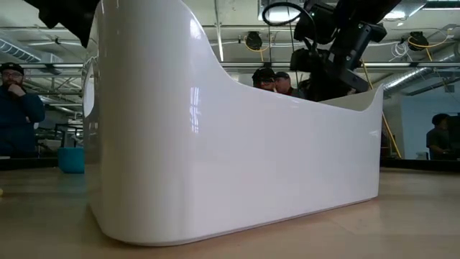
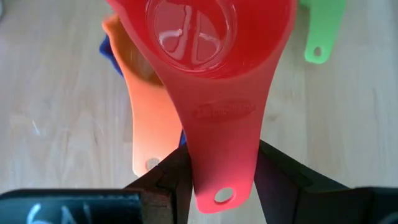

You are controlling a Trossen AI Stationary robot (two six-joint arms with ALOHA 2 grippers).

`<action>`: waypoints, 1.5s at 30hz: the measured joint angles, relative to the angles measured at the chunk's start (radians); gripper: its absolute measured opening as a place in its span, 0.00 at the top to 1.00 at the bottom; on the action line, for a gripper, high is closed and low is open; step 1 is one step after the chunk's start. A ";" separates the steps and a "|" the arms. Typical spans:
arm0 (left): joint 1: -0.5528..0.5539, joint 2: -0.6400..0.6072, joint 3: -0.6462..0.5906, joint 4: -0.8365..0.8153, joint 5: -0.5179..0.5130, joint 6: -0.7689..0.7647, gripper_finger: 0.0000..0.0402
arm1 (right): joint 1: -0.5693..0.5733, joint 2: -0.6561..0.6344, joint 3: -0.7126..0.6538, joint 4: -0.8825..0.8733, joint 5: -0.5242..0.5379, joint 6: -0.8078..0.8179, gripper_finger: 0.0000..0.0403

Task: Nest measuring cups in basket
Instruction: Stack the red measuring cup on top of the orange measuring cup, then stack the light blue measuring cup on top of the red measuring cup

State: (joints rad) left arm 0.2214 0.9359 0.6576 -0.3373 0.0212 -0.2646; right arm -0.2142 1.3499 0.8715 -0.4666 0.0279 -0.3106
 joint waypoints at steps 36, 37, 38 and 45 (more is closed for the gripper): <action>0.034 -0.007 -0.037 -0.430 0.006 -0.125 0.69 | 0.040 -0.058 -0.001 0.008 0.020 0.044 0.56; 0.037 -0.007 -0.037 -0.458 0.008 -0.131 0.69 | 0.039 -0.081 -0.001 0.007 0.020 0.049 0.56; 0.040 -0.007 -0.037 -0.482 0.008 -0.131 0.69 | 0.039 -0.101 -0.001 0.010 0.019 0.053 0.56; 0.092 0.027 -0.036 -0.506 0.009 -0.132 0.69 | 0.039 -0.183 -0.001 0.050 -0.033 0.065 0.56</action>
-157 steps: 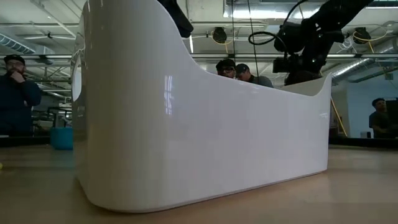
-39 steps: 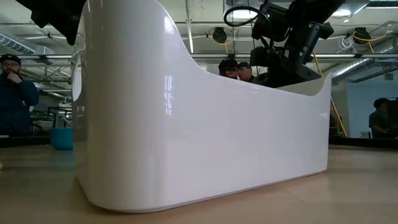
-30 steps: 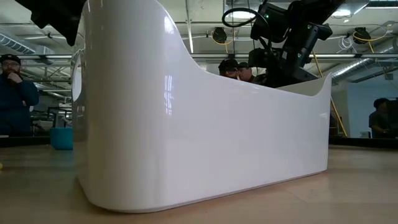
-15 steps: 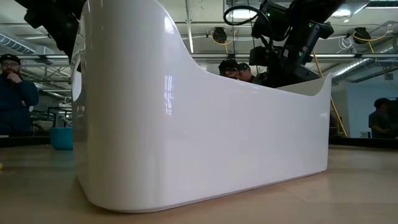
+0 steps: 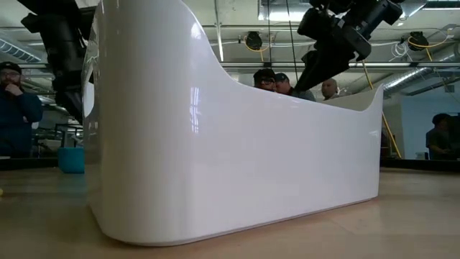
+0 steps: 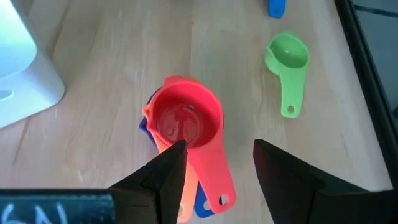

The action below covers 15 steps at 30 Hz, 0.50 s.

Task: Nest measuring cups in basket
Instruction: Stack the light blue measuring cup on top of the red measuring cup

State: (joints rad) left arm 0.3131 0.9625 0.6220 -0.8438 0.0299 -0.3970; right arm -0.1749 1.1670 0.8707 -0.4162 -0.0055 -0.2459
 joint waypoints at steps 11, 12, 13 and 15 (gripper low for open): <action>0.114 0.235 0.000 0.010 0.015 0.018 0.69 | 0.000 -0.001 0.000 0.002 0.001 0.000 0.56; 0.116 0.248 0.000 0.010 0.016 0.018 0.69 | 0.000 -0.001 0.000 0.002 0.001 0.000 0.56; 0.119 0.261 0.000 0.012 0.020 0.019 0.69 | 0.000 -0.001 0.000 0.001 0.001 0.000 0.56; 0.120 0.284 0.000 0.013 0.027 0.019 0.69 | 0.000 -0.001 0.000 0.001 0.001 -0.002 0.56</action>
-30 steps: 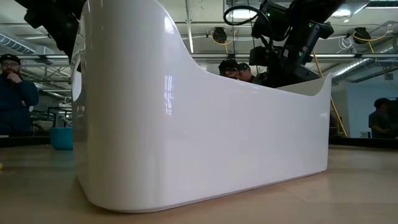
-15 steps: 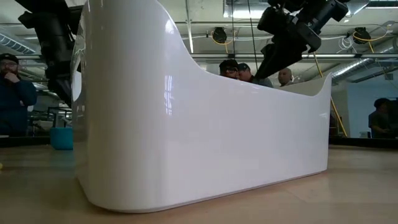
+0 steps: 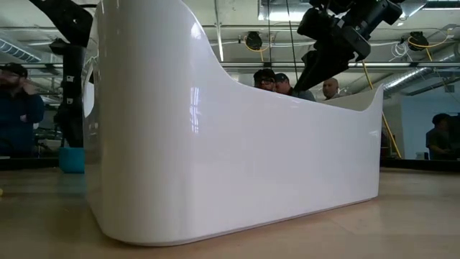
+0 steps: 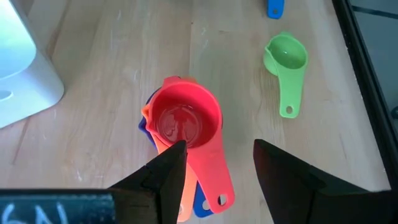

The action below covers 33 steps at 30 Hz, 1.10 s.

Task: Nest measuring cups in basket
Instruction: Stack the light blue measuring cup on top of the red measuring cup

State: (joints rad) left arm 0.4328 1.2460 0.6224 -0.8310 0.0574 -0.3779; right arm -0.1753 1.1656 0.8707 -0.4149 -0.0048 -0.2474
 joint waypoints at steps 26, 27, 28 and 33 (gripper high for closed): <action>-0.022 0.028 0.268 0.014 0.091 -0.184 0.98 | 0.000 0.004 0.000 0.222 -0.008 -0.054 0.55; -0.028 0.032 0.300 0.013 0.080 -0.182 0.98 | 0.000 0.008 0.000 0.245 -0.025 -0.056 0.55; -0.034 0.038 0.331 0.012 0.070 -0.182 0.98 | 0.000 0.013 0.000 0.265 -0.038 -0.056 0.54; -0.069 0.090 0.454 0.017 0.046 -0.165 0.98 | -0.002 0.062 0.037 0.298 -0.075 -0.054 0.49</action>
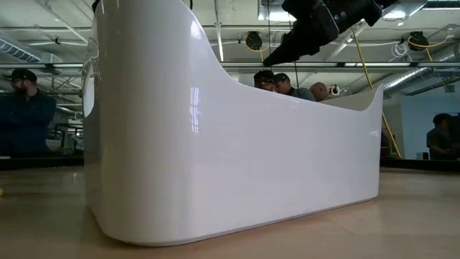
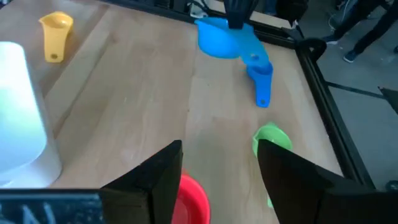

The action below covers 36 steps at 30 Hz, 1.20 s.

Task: Nest measuring cups in basket
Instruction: Stack the light blue measuring cup on top of the red measuring cup

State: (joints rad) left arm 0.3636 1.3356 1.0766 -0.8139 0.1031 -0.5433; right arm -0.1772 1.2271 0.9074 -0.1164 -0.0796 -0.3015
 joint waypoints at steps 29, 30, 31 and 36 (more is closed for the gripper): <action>-0.123 0.304 0.294 0.011 -0.019 0.094 0.98 | -0.001 0.247 0.167 -0.006 -0.004 -0.008 0.40; -0.123 0.305 0.294 0.011 -0.019 0.093 0.98 | -0.001 0.247 0.167 -0.007 -0.004 -0.009 0.40; -0.123 0.305 0.294 0.011 -0.020 0.094 0.98 | -0.001 0.247 0.167 -0.007 -0.004 -0.008 0.40; -0.123 0.305 0.294 0.011 -0.027 0.094 0.98 | -0.001 0.247 0.167 -0.009 -0.005 -0.009 0.49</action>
State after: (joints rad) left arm 0.2409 1.6402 1.3705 -0.8024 0.0757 -0.4496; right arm -0.1778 1.4742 1.0740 -0.1259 -0.0847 -0.3105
